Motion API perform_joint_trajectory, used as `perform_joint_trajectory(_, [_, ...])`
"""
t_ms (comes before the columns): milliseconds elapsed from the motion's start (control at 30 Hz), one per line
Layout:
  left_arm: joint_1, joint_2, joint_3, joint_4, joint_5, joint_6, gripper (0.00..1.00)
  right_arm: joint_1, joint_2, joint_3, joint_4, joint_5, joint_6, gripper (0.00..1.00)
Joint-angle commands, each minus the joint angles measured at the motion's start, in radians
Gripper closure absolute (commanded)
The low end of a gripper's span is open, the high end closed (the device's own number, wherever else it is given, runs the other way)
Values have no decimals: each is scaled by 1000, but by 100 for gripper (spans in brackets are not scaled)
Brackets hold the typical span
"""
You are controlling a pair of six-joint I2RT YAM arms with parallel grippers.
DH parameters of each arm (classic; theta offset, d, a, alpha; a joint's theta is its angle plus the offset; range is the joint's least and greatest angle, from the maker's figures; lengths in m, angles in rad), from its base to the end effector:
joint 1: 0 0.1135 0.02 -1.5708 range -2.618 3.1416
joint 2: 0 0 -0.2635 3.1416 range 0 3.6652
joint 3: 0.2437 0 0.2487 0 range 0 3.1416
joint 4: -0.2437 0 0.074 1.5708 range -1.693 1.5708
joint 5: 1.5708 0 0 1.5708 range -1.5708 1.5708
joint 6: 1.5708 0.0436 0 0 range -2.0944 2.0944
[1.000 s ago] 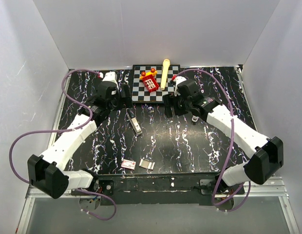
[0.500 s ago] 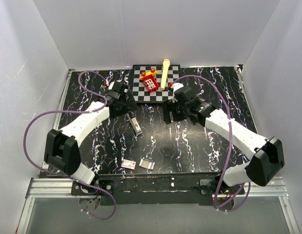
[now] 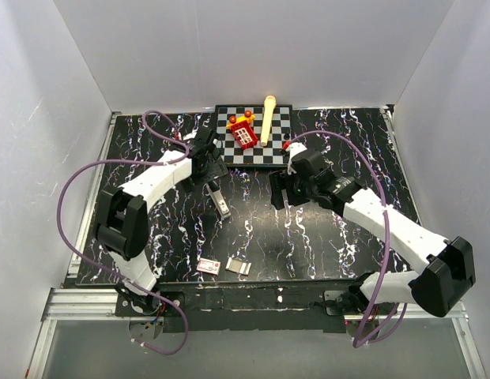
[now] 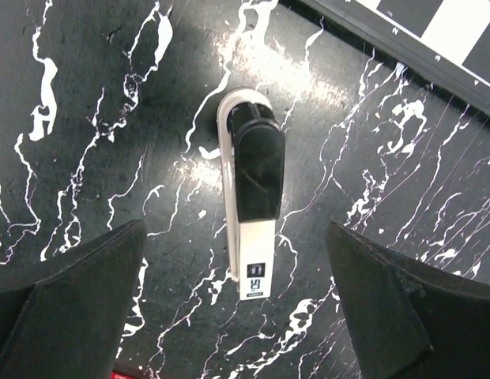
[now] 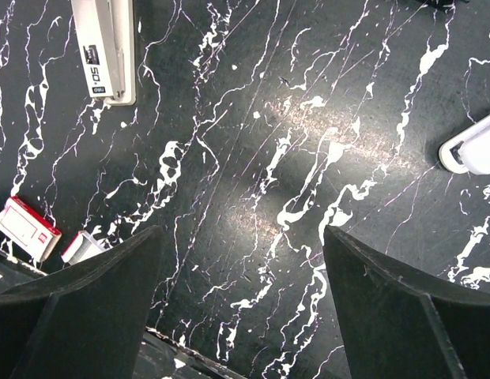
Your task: Unload the staples from the stapler
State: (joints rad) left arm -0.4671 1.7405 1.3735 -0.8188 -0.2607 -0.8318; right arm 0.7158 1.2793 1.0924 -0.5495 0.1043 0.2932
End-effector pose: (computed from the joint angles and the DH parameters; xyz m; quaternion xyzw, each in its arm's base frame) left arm 0.3220 -0.1498 0.2350 -0.2009 0.9526 -0.0131 0.2282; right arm 0.2139 0.1800 0.3012 -0.1708 0.8971 0.1539 0.3773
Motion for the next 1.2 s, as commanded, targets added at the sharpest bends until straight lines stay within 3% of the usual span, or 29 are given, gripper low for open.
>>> perform_joint_trajectory(0, [-4, 43, 82, -37, -48, -21, 2, 8, -31, -26, 33, -17, 18, 11])
perform_joint_trajectory(433, [-16, 177, 183, -46, -41, -43, 7, 16, -66, -54, 39, -51, 20, 11])
perform_joint_trajectory(1167, [-28, 228, 184, -34, -69, -47, 36, 20, -95, -83, 40, -63, 23, 12])
